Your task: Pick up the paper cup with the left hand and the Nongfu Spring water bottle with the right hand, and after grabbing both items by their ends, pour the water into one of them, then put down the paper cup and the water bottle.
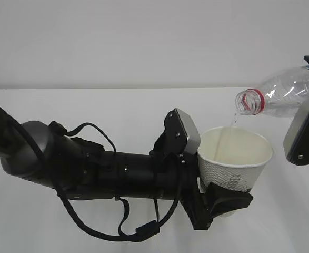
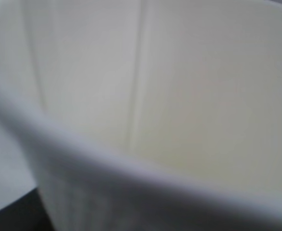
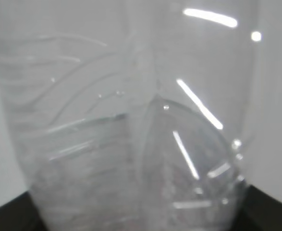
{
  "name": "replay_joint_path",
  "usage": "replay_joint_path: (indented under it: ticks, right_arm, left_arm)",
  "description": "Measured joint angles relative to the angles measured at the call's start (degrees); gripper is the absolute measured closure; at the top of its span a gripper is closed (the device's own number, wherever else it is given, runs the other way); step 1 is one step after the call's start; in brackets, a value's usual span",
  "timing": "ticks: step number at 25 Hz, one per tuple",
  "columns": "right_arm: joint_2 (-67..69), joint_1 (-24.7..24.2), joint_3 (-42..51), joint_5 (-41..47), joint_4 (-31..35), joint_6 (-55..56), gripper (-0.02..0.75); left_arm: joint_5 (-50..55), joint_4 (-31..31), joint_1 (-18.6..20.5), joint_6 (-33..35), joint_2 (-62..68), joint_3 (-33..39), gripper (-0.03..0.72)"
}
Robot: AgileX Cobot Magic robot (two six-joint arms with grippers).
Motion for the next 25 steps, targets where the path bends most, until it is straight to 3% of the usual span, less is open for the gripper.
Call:
replay_joint_path:
  ticks: [25]
  right_arm:
    - [0.0,0.0,0.0,-0.46,1.02,-1.2,0.244]
  left_arm:
    - [0.0,0.0,0.0,0.0,0.0,0.0,0.18]
